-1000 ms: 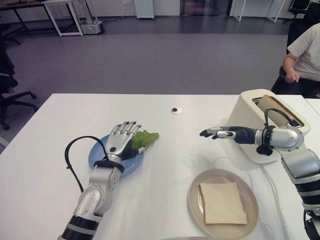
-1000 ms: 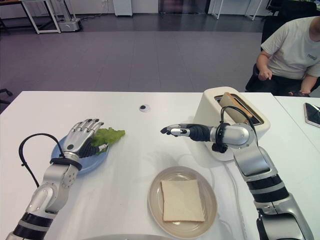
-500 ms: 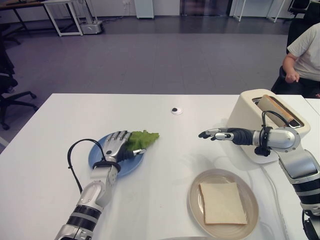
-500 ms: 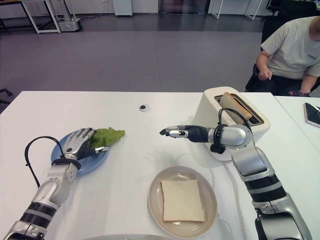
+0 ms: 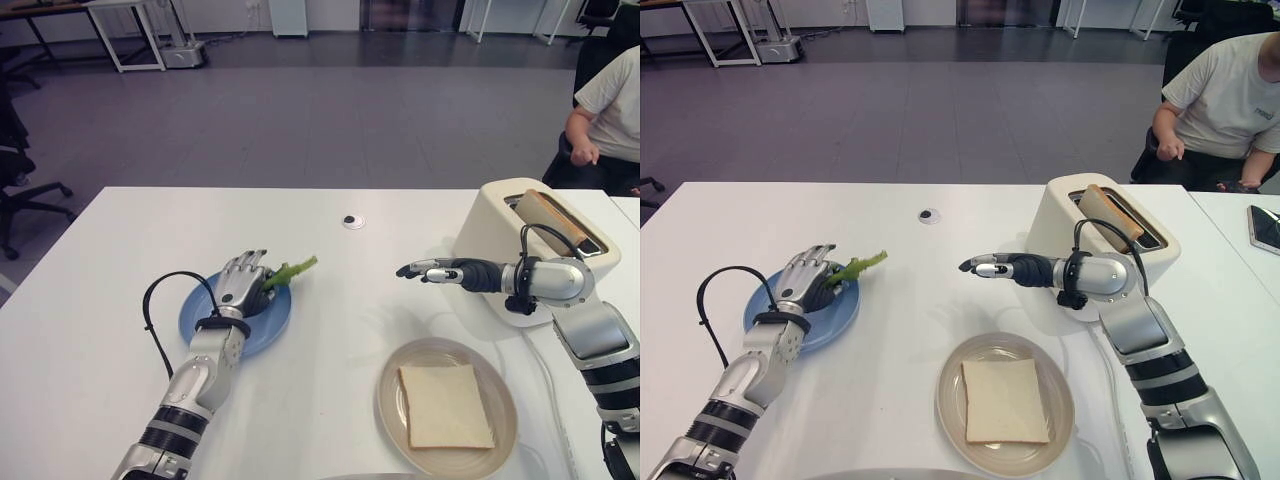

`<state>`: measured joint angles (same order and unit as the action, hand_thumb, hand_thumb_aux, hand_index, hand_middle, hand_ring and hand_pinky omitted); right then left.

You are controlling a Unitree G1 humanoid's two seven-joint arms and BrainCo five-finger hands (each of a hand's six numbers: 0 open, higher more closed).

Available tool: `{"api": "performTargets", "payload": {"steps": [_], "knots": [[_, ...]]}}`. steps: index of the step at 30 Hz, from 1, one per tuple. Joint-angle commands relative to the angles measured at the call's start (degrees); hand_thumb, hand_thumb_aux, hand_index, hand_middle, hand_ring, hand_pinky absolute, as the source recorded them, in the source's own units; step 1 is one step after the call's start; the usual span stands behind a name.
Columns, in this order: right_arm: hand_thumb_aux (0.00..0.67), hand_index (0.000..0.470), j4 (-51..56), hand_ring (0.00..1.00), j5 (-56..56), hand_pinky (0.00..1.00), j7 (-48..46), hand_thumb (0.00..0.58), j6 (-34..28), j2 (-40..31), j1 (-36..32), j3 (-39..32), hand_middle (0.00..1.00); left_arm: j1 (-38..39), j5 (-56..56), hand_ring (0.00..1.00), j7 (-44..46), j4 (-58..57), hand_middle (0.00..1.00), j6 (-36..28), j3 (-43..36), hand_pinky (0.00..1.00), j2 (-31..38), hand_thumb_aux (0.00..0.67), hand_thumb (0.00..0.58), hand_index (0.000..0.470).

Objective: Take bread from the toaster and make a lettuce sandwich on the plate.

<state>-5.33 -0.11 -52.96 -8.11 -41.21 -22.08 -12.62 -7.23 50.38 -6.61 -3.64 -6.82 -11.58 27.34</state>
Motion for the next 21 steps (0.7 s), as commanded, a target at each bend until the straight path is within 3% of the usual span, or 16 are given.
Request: {"api": "performTargets", "payload": {"steps": [1, 5, 8, 14, 21], "knots": [[0.0, 0.0, 1.0, 0.0, -1.1, 0.0, 0.0, 0.0, 0.4, 0.1, 0.1, -0.3, 0.0, 0.1, -4.7, 0.0, 1.7, 13.7, 0.0, -0.9, 4.3, 0.0, -2.2, 0.67, 0.58, 0.47], [0.0, 0.0, 2.0, 0.0, -1.5, 0.0, 0.6, 0.0, 0.6, 0.6, -0.4, -0.4, 0.0, -0.2, -4.6, 0.0, 8.0, 26.7, 0.0, -3.5, 1.4, 0.0, -5.6, 0.67, 0.58, 0.47], [0.0, 0.0, 4.8, 0.0, -2.2, 0.0, 1.9, 0.0, 0.9, 1.3, -2.2, 0.1, 0.0, 1.2, -3.5, 0.0, 13.2, 31.6, 0.0, -4.2, -7.9, 0.0, -11.5, 0.67, 0.58, 0.47], [0.0, 0.0, 13.1, 0.0, -3.0, 0.0, 5.6, 0.0, 2.0, 1.7, -6.9, 2.7, 0.0, 5.4, 0.9, 0.0, 18.3, 26.1, 0.0, -2.2, -26.2, 0.0, -17.2, 0.67, 0.58, 0.47], [0.0, 0.0, 21.0, 0.0, -5.0, 0.0, 9.9, 0.0, 3.3, 2.7, -12.0, 4.0, 0.0, 6.0, 3.4, 0.0, 21.3, 24.6, 0.0, -0.8, -31.6, 0.0, -18.2, 0.67, 0.58, 0.47]]}}
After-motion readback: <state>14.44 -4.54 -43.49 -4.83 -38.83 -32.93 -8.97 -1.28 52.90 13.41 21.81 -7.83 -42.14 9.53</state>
